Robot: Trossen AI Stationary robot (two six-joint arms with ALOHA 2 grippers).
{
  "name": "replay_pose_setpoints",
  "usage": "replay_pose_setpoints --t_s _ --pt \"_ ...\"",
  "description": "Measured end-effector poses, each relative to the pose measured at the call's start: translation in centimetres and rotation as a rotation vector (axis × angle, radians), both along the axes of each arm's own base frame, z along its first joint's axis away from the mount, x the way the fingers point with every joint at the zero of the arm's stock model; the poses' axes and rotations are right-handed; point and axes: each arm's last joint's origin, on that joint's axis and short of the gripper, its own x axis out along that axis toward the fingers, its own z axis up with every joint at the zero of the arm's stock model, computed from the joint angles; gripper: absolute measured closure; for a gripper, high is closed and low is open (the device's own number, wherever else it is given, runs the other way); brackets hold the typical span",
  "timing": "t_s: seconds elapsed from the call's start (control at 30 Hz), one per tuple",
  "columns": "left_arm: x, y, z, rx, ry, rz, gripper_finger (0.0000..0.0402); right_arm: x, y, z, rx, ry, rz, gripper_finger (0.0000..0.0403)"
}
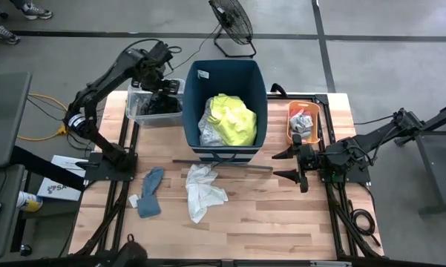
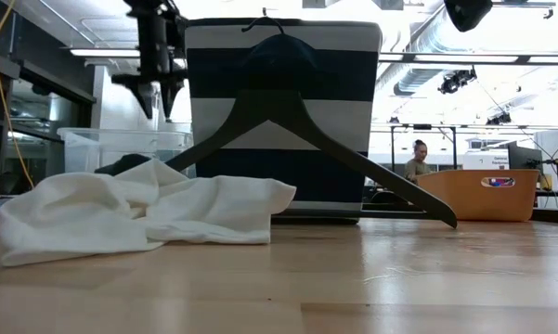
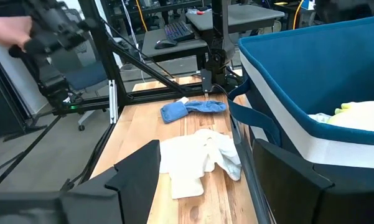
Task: Pick & Place Cloths
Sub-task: Put the blue sock into the orange bin
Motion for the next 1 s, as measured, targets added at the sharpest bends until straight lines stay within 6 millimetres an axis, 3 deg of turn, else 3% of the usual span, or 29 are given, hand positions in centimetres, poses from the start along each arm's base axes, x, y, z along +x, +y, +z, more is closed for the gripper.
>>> replay_pose_setpoints --t_s 0.4,0.77,1.0 --pt "-1.1 -7.4 4.5 0.065 -0.106 -0.118 0.0203 0.0 0.0 0.0 0.0 0.0 0.0 0.0156" --pt "0.9 -13.2 5.0 0.014 -0.121 -0.305 0.0203 0.0 0.0 0.0 0.0 0.0 0.0 0.0156" --pt "2.1 -16.0 5.1 0.022 -0.133 -0.33 0.0203 0.0 0.0 0.0 0.0 0.0 0.0 0.0156"
